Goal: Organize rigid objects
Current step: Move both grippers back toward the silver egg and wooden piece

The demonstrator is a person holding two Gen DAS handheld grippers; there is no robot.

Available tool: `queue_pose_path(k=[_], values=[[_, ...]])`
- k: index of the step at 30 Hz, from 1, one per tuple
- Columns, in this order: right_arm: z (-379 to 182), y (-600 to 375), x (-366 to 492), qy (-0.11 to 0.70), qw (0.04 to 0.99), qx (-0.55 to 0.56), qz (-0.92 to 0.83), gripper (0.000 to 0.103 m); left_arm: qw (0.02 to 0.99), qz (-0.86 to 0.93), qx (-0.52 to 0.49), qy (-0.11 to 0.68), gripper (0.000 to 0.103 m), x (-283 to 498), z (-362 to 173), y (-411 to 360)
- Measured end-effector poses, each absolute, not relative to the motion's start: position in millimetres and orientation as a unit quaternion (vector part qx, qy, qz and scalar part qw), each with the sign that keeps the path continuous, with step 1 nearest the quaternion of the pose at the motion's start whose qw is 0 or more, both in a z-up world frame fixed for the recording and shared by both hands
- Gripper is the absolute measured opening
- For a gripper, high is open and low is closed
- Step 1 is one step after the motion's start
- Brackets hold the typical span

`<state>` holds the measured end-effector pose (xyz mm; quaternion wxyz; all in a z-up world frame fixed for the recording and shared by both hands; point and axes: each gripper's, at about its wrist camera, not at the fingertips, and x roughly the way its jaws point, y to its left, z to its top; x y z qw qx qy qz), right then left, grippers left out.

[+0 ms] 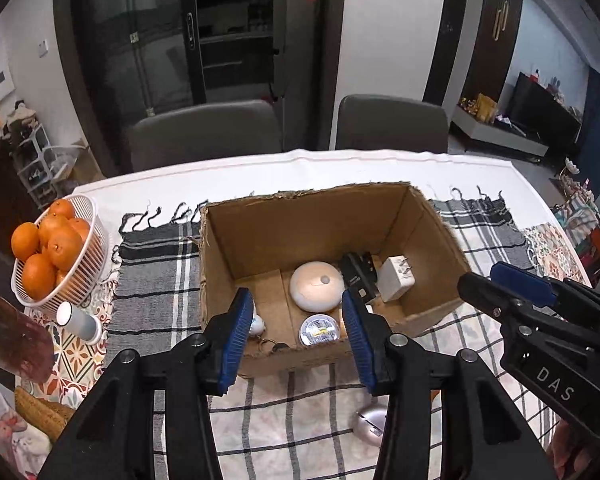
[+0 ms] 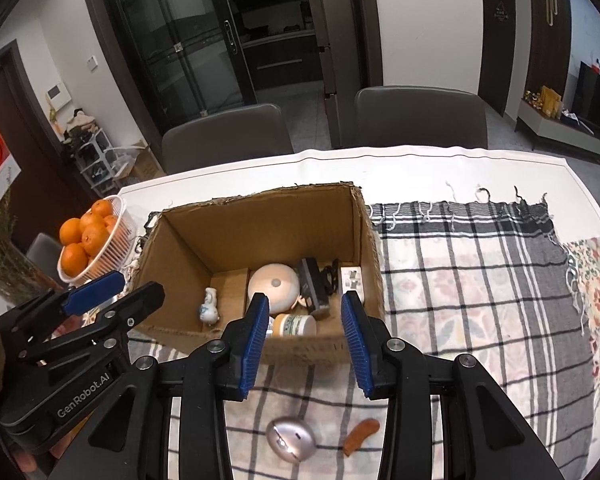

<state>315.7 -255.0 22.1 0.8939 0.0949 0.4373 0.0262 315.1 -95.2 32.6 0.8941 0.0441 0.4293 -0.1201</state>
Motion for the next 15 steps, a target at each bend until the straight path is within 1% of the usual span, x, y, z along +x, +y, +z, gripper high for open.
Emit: queue_pose_path(k=[7,15], values=[[33.4,-256.2,288.8,0.420,0.903,0.086,0.015,0.039,0.899,-0.133,0.043,0.414,0.046,291.2,39.4,-98.6],[31.6,-263.9,264.9,0.415,0.905,0.095,0.004,0.039,0.895,-0.145,0.049,0.418,0.046,270.1,30.1,-103.8]])
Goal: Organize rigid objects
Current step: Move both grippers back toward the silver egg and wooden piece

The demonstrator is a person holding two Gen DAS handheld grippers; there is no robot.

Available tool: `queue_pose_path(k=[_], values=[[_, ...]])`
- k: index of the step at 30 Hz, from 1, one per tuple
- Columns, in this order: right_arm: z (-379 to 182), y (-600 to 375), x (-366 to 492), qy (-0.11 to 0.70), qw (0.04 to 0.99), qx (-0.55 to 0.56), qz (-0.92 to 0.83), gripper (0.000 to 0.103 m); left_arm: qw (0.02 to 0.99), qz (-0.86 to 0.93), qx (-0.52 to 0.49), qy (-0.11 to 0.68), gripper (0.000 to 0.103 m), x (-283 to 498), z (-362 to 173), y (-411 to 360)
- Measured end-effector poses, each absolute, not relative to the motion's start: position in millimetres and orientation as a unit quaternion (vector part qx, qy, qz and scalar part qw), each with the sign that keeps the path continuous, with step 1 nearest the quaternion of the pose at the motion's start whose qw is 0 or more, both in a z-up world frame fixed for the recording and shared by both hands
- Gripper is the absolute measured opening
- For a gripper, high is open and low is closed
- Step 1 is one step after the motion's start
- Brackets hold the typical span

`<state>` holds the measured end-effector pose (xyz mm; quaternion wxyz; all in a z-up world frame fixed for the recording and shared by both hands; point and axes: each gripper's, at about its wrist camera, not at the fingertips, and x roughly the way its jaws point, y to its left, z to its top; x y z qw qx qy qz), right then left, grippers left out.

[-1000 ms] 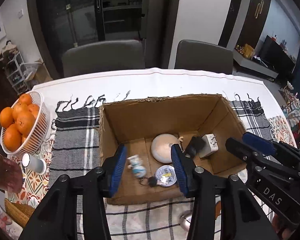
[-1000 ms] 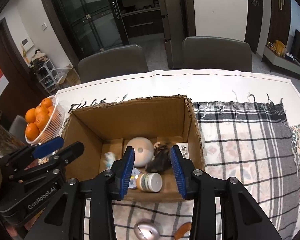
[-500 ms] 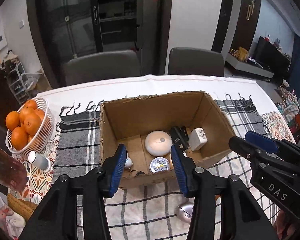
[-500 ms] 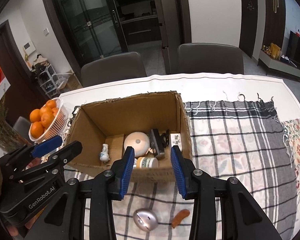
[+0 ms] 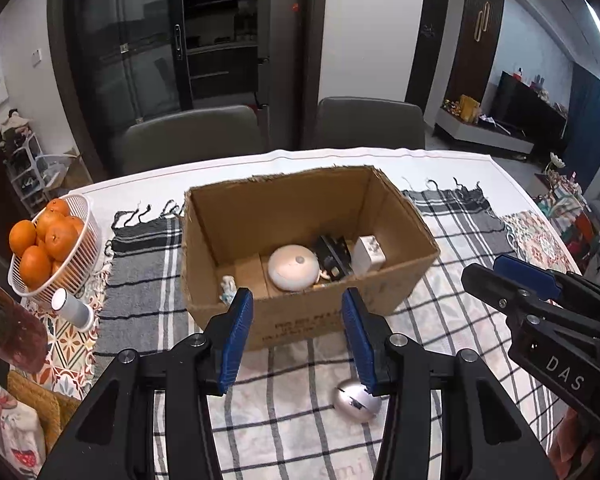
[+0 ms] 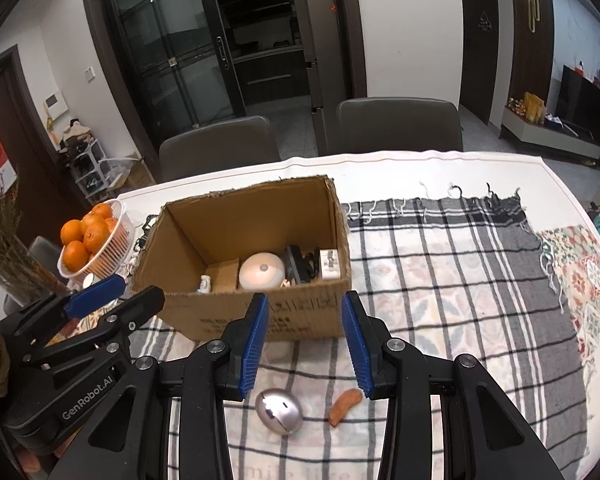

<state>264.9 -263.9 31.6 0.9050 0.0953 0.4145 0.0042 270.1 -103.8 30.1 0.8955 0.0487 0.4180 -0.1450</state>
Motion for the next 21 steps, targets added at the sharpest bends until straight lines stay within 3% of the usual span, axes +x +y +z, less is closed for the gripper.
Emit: queue_pose_path(k=[21], values=[[-23.4,-283.4,227.1,0.447,0.883,0.145,-0.004,0.040,0.878,-0.172,0.083,0.439,0.050,233.2,-14.1,-119.1]])
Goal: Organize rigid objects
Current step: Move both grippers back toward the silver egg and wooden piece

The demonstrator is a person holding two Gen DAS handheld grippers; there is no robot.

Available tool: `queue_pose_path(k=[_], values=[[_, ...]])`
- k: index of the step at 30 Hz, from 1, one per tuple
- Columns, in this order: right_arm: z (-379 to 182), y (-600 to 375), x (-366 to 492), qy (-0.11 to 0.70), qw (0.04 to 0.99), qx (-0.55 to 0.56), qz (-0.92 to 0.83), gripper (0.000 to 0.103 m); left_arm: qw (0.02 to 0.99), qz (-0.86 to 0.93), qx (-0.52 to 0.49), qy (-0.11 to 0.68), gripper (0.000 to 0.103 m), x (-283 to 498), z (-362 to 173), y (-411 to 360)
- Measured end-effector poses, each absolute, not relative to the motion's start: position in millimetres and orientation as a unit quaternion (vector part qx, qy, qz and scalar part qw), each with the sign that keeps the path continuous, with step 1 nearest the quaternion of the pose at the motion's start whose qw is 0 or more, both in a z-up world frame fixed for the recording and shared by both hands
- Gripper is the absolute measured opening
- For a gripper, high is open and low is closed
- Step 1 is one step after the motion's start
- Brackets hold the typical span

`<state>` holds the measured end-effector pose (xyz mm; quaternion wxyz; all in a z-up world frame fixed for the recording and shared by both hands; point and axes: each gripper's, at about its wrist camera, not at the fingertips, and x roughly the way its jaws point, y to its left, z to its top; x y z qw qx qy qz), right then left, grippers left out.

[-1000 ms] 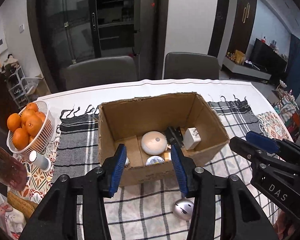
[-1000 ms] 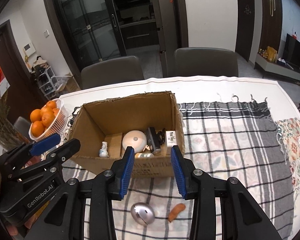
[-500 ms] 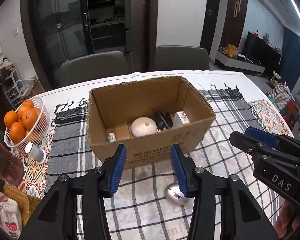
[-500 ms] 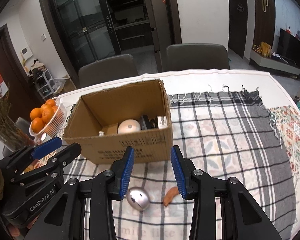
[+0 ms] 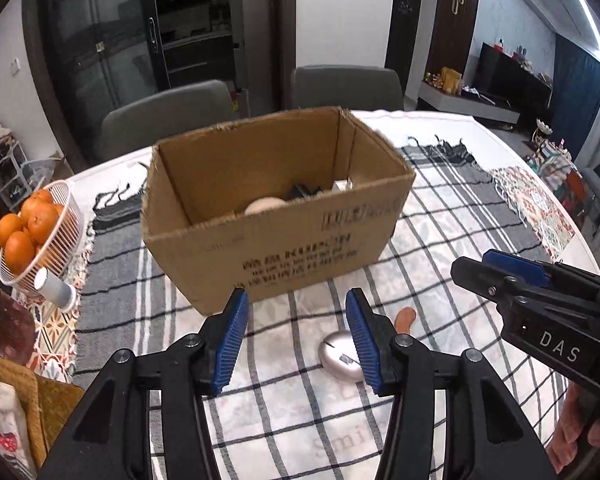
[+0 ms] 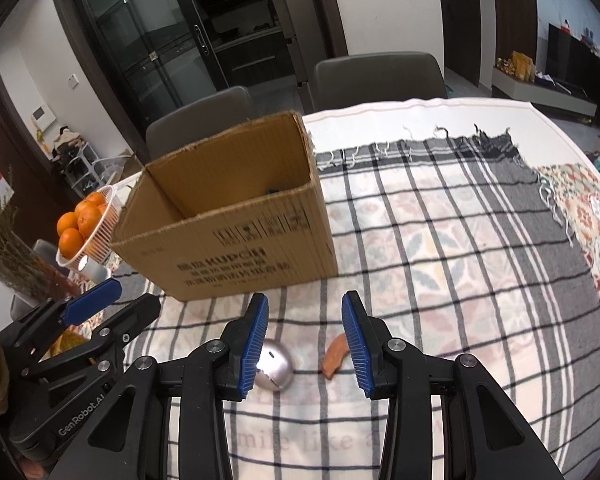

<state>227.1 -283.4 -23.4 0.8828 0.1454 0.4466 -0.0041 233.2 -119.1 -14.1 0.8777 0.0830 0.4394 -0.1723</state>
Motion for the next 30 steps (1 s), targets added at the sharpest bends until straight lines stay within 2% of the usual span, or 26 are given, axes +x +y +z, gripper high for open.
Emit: queue_pose_path(k=[9,15,19,30], values=[[-51.2,-286.1,222.1,0.471,0.868,0.156,-0.006,0.040,0.862,-0.179,0.087,0.466,0.050,228.4,-43.1,-123.4],[-66.3,-291.0,223.3,0.482,0.859,0.169,-0.007,0.040,0.850,-0.194,0.095,0.481,0.054,224.5,-60.3,-131.6],[-77.5,-293.8,224.5,0.492,0.852,0.180,-0.004,0.040,0.843,-0.208,0.101,0.486,0.062,221.7,-69.0,-138.7],[-111.7,-295.7,231.1,0.527,0.826,0.200,-0.002,0.040,0.819,-0.239,0.134,0.503,0.064,218.4,-104.4,-155.0]])
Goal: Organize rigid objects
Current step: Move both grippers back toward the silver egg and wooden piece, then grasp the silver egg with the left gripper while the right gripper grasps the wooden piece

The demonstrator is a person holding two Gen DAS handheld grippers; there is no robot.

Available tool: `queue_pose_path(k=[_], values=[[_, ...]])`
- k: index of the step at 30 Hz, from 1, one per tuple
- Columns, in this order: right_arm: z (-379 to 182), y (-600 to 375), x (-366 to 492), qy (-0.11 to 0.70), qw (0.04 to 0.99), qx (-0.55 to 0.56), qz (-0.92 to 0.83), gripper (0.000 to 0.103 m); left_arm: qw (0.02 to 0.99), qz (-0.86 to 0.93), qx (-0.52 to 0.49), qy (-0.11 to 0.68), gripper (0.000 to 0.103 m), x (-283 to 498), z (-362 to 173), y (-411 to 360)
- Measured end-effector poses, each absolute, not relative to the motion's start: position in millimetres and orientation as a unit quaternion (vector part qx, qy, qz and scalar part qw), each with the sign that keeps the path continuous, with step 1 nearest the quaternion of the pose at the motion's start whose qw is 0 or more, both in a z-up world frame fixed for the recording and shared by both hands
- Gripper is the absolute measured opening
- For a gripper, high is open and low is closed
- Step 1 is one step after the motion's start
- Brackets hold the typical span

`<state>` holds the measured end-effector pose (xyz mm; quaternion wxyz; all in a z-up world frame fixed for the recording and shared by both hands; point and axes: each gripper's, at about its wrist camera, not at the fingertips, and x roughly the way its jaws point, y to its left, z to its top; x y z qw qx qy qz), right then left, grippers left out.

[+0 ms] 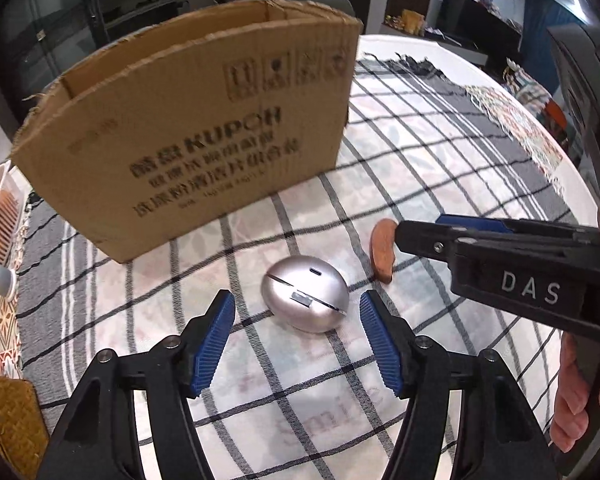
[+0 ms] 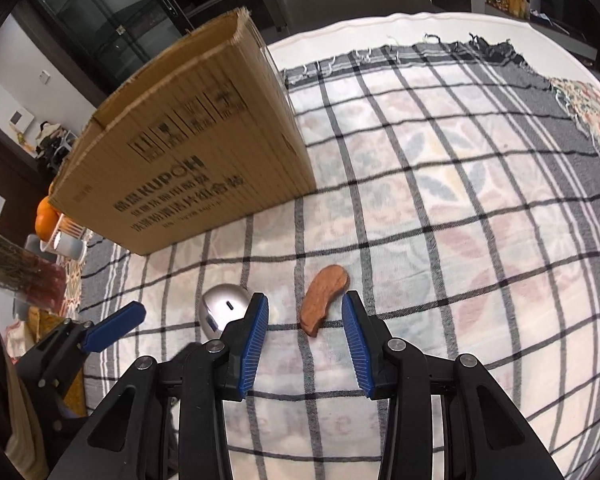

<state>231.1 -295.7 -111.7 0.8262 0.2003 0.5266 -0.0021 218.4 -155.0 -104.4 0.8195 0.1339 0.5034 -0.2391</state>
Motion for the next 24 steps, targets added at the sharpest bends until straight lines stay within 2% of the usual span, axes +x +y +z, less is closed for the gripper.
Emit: queue_pose_path(k=[24], values=[[-149.9,-289.8,249.1,0.555,0.805,0.209,-0.012,0.040,0.798,-0.260,0.144,0.524,0.067,233.5,-137.8,-166.8]])
